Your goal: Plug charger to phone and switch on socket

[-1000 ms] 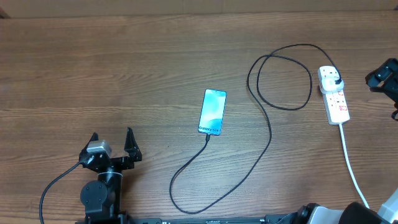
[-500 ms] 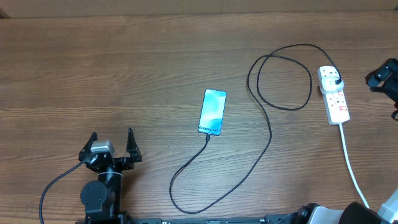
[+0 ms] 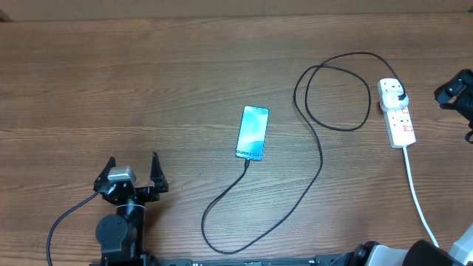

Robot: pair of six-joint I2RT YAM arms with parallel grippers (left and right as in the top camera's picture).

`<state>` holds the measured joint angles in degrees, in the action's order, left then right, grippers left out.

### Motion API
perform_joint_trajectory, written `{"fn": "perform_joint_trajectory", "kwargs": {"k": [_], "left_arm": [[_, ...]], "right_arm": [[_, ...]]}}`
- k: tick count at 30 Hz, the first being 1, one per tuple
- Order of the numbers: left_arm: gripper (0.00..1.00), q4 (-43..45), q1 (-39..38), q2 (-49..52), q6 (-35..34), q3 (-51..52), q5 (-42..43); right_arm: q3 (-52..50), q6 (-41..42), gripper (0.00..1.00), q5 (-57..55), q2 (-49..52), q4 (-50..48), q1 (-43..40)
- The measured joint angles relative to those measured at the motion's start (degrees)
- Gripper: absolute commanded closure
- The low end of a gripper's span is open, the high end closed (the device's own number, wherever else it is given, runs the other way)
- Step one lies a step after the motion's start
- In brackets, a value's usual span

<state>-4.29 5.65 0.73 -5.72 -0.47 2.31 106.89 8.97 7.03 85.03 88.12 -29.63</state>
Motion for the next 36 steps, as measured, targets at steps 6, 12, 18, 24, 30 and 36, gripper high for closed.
{"fn": "perform_joint_trajectory", "kwargs": {"k": [6, 12, 18, 24, 30, 36], "left_arm": [[0.01, 0.0, 0.0, 0.0, 0.0, 0.0, 0.0], [0.00, 0.0, 0.0, 0.0, 0.0, 0.0, 0.0], [0.00, 0.0, 0.0, 0.0, 0.0, 0.0, 0.0], [0.00, 0.0, 0.0, 0.0, 0.0, 0.0, 0.0], [0.00, 0.0, 0.0, 0.0, 0.0, 0.0, 0.0], [0.00, 0.0, 0.0, 0.0, 0.0, 0.0, 0.0]], "right_arm": [[0.0, 0.0, 0.00, 0.0, 0.0, 0.0, 0.0], [0.0, 0.0, 0.00, 0.0, 0.0, 0.0, 0.0], [0.0, 0.0, 0.00, 0.0, 0.0, -2.1, 0.0], [-3.1, 0.0, 0.00, 1.0, -5.2, -16.5, 5.1], [-13.3, 0.0, 0.00, 1.8, -15.2, -33.6, 13.1], [-35.1, 0.0, 0.00, 2.1, -24.1, -61.2, 21.2]]}}
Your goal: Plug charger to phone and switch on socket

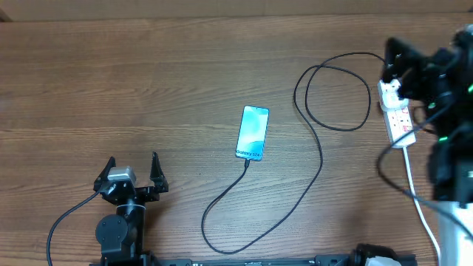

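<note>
The phone [253, 133] lies face up mid-table with its screen lit. A black charger cable [319, 166] is plugged into the phone's near end, runs in a wide curve, makes a loop and reaches the white power strip [403, 127] at the right. My right gripper [395, 70] hangs over the far end of the strip and hides the plug there. Whether its fingers are apart cannot be made out. At the near left, my left gripper [133, 174] stands open with nothing in it, far from the phone.
A white mains cord [415, 188] runs from the power strip toward the near right edge, partly under the right arm. The cable loop [332, 89] lies between phone and strip.
My right arm was at the far right edge, clear of the power strip; now it reaches in over the strip's far end. Phone, cable and left gripper have not moved.
</note>
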Robot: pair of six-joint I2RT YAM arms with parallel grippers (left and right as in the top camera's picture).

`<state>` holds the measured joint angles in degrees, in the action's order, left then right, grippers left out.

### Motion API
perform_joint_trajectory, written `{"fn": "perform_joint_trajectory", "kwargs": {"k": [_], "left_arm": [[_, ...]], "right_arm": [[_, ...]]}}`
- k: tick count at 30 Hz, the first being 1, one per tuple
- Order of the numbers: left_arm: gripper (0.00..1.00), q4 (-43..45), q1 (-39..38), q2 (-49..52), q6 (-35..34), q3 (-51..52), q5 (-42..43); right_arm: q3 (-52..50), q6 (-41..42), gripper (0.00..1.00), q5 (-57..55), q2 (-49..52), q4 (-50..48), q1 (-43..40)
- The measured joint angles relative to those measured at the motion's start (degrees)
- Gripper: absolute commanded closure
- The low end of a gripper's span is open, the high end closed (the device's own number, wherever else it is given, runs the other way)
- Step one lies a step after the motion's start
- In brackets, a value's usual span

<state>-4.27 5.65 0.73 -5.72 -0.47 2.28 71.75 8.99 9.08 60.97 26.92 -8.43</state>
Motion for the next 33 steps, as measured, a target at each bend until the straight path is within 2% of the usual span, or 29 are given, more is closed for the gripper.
{"fn": "perform_joint_trajectory", "kwargs": {"k": [4, 6, 9, 13, 18, 33], "left_arm": [[0.01, 0.0, 0.0, 0.0, 0.0, 0.0, 0.0], [0.00, 0.0, 0.0, 0.0, 0.0, 0.0, 0.0], [0.01, 0.0, 0.0, 0.0, 0.0, 0.0, 0.0], [0.00, 0.0, 0.0, 0.0, 0.0, 0.0, 0.0], [0.00, 0.0, 0.0, 0.0, 0.0, 0.0, 0.0], [0.01, 0.0, 0.0, 0.0, 0.0, 0.0, 0.0]], "right_arm": [[-19.8, -0.1, 0.00, 0.0, -6.3, -26.9, 4.9], [-27.9, 0.0, 0.00, 0.1, -9.2, -37.3, 6.5], [-38.1, 0.0, 0.00, 0.1, -13.4, -48.4, 8.1], [-50.8, 0.0, 0.00, -0.5, -19.1, -57.4, 9.7], [-60.4, -0.1, 0.00, -2.8, -25.5, -60.3, 11.5], [-70.5, -3.1, 0.00, -4.9, -41.5, -54.9, 13.3]]}}
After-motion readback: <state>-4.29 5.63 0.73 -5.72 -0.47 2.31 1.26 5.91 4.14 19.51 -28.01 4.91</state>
